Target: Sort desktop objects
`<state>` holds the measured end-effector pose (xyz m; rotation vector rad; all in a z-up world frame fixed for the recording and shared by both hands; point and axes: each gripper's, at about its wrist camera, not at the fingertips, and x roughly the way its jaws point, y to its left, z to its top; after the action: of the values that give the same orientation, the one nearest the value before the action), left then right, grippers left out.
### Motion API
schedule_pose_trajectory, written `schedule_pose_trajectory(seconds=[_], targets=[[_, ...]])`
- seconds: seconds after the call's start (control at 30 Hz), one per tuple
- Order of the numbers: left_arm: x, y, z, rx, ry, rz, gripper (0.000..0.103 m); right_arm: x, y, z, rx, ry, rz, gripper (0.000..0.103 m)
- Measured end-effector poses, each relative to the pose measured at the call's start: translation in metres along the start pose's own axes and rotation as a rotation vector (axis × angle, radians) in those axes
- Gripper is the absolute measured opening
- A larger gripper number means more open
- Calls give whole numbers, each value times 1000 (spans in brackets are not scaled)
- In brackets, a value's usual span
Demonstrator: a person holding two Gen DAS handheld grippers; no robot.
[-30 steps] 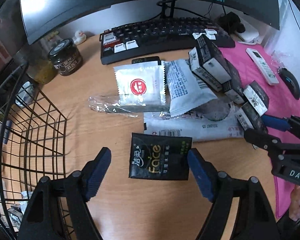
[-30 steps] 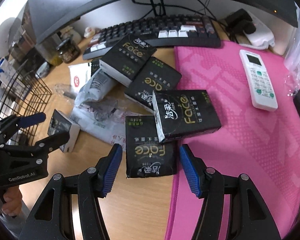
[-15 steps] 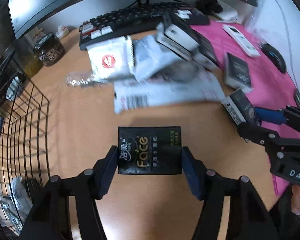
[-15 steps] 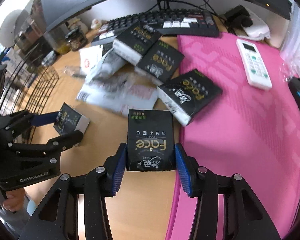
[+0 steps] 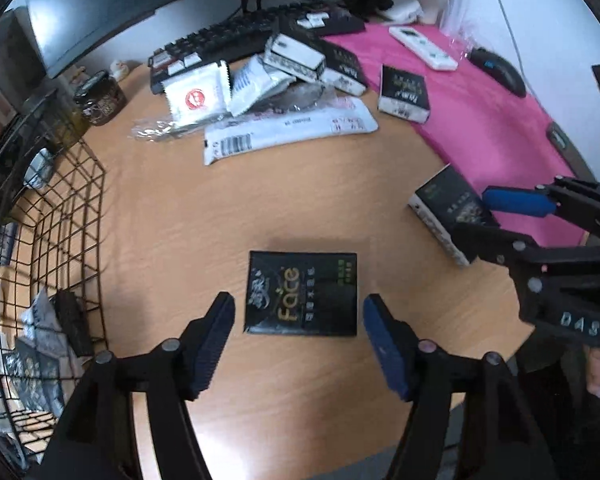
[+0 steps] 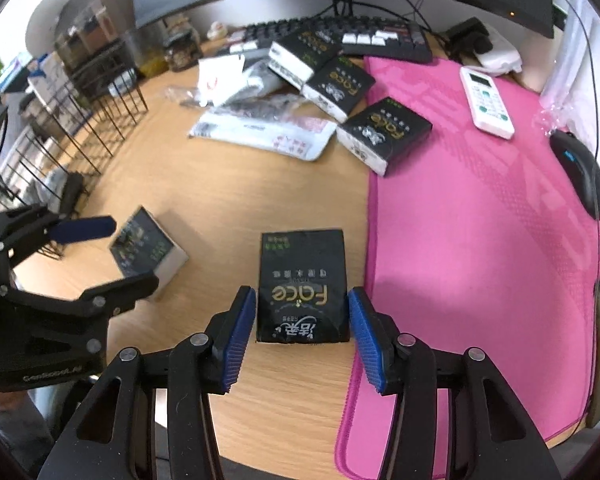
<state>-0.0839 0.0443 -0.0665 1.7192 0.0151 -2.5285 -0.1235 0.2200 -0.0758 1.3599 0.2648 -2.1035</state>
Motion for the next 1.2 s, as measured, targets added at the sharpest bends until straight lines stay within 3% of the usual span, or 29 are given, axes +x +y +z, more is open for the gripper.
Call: schedule_pose_trajectory(seconds=[0.23,0.47,0.83,1.0,1.2], targets=[[2,32,-22,-86,42,42,76,-5,-1,24,24,-47,14,54],[12,49,-28,-132,59,75,76,25,55,49,-135,-37,36,54],[21,62,-22,-144,63,97,75,35,82,35,-226,15,14,54],[11,59,-25,-147,47,89,75,16,68,28,-171,2,64,54],[-13,52,-21,-125,-3,89,76,-13,14,21,-33,-36,-8,54]])
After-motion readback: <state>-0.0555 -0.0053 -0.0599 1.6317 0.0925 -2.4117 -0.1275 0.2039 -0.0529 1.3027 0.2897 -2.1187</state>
